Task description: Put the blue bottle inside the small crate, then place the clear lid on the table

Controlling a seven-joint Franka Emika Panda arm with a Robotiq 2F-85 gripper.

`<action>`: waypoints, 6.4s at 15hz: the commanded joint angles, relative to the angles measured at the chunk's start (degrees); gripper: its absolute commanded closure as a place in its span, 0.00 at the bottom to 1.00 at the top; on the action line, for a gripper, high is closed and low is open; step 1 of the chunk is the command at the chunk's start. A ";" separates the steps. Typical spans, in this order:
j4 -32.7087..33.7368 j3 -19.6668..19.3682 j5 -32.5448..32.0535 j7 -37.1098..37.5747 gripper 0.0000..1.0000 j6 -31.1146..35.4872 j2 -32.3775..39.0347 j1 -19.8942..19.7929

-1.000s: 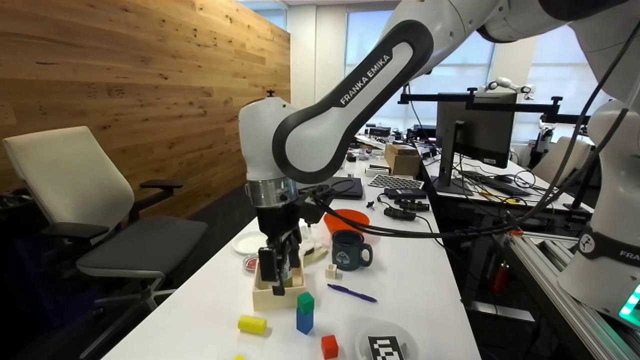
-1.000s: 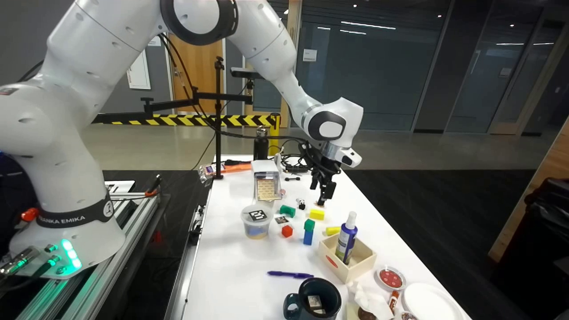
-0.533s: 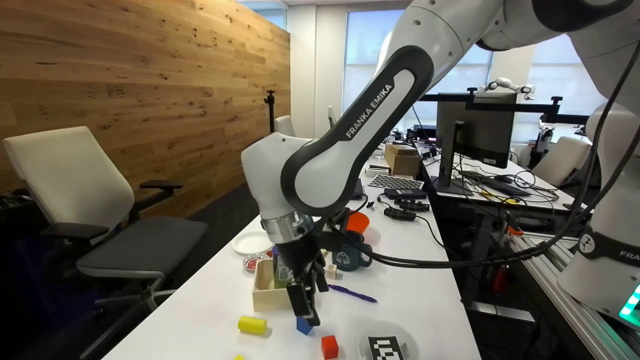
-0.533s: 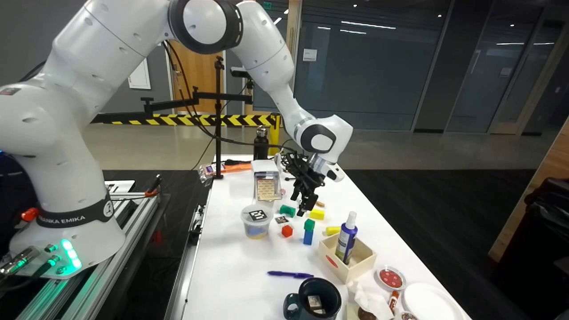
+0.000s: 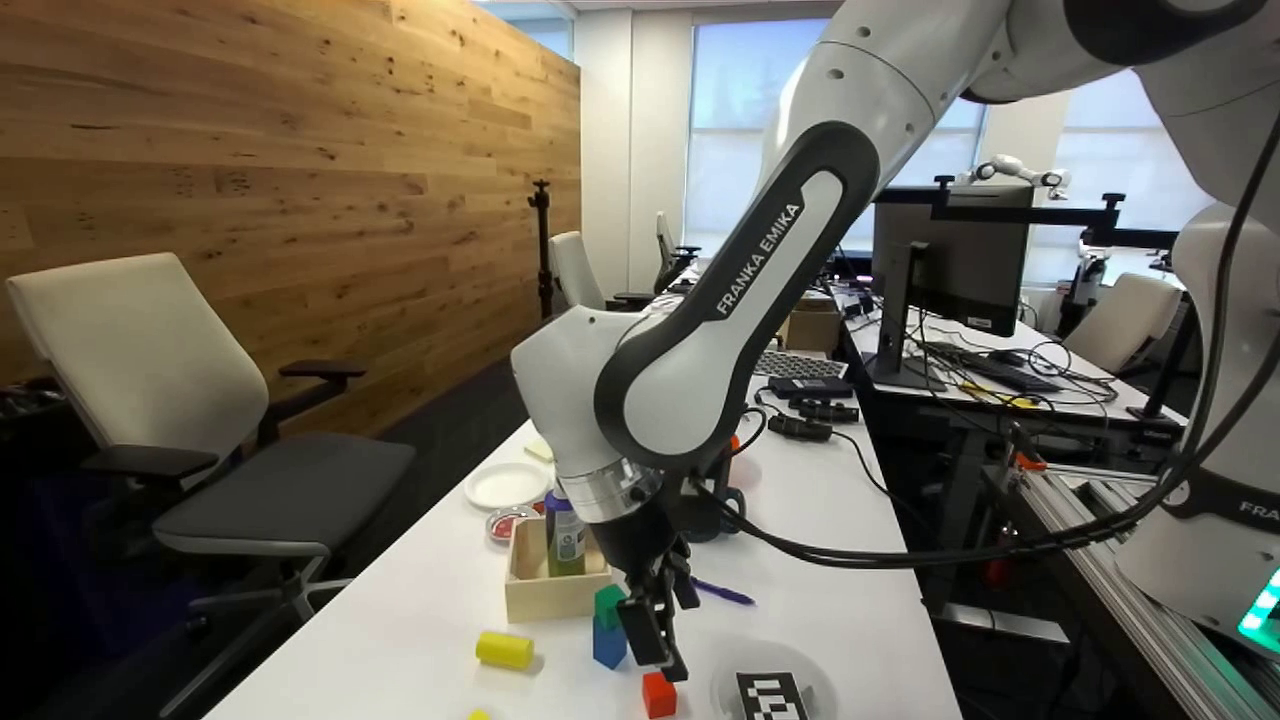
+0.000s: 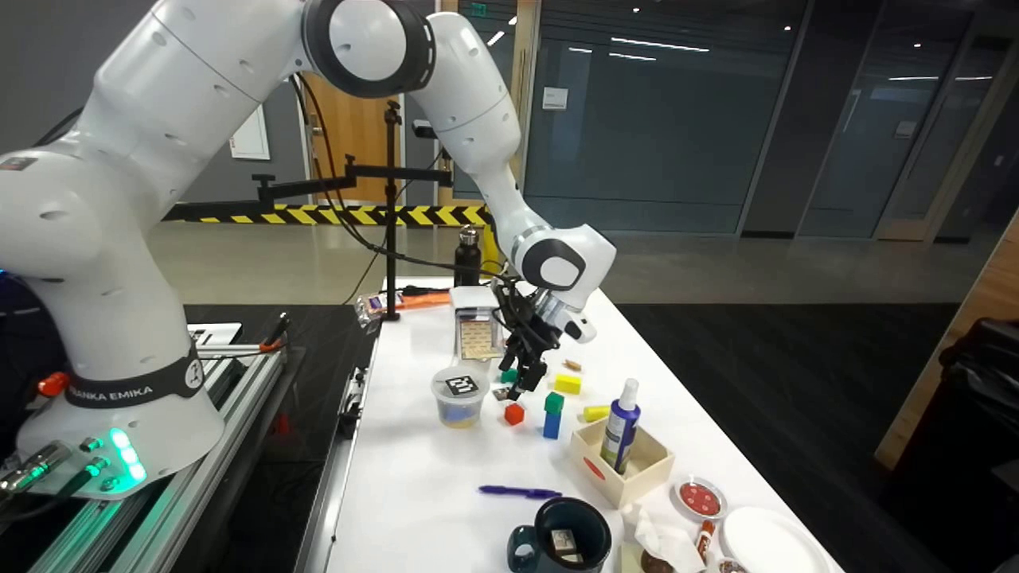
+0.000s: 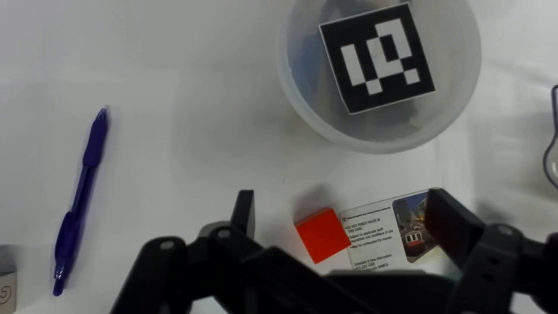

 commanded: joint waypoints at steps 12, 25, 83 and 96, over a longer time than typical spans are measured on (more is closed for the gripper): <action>-16.50 -0.27 -0.71 1.98 0.00 17.90 -6.68 1.27; -28.59 -1.54 -2.31 7.07 0.00 23.18 -15.67 3.61; -26.86 -1.96 -11.03 14.13 0.87 21.57 -14.14 9.75; -26.97 -2.36 -12.11 15.53 0.99 21.47 -14.07 10.24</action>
